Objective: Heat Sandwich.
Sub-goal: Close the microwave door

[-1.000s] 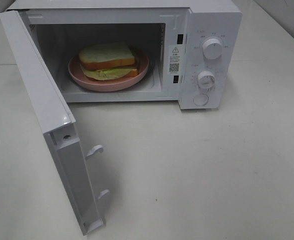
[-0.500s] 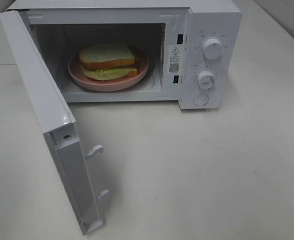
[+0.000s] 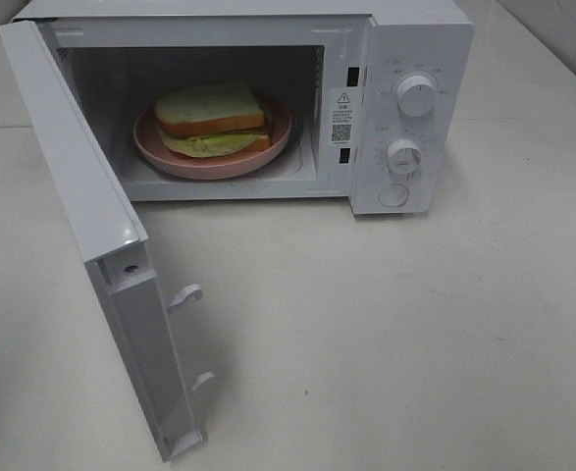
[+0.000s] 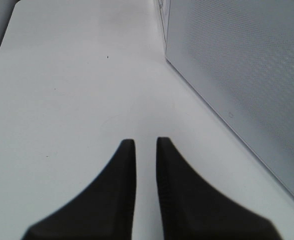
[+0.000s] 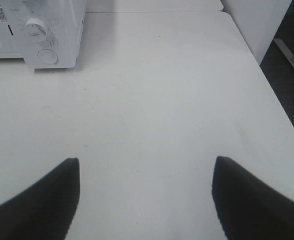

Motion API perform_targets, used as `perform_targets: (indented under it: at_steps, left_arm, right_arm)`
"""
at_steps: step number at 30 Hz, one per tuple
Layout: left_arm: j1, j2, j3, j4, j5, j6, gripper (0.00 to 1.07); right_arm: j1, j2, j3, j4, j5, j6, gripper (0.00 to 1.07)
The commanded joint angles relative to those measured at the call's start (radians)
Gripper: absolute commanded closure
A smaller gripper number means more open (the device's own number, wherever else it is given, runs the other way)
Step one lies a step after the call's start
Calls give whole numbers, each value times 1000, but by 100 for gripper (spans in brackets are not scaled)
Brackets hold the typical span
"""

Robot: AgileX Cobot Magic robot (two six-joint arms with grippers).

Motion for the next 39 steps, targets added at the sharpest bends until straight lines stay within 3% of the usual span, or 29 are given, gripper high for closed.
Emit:
perform_targets:
  at_steps: [1,13,19,28,31,32,33,36,37,39]
  left_arm:
    - [-1,49,31,4,-95,4,107]
    - [-1,170,195,4,-529,13,107]
    - [-1,280,273,8,-824,66,107]
    - [-1,502,282,28,-1121,56,107]
    - [-1,570,282,62,-1216,21,107]
    - [-1,610,282,109,-1261,-29,107]
    - [-1,610,282,109,-1261,-29,107]
    - [-1,668,282,222,-1328,-137,107]
    - [-1,706,282,310,-1371,-186,107]
    - [-1,726,282,344,-1396,-205,107]
  right_arm:
    - [-7,-28,5,-1,-11,3,37]
    - [-7,-28,5,-1,-11,3,37]
    - [-7,-28,5,-1,-11,3,37]
    - [-7,-28,5,-1,-11,3,37]
    - [-7,-28,5,-1,-11,3,37]
    - [-7,-28,5,-1,-11,3,37]
    - [-7,-28,5,-1,-11,3,37]
    - [-7,-28,5,-1,-11,3,37]
    - [-7,-28,5,-1,-11,3,37]
    - [-7,-28,5,-1,-11,3,37]
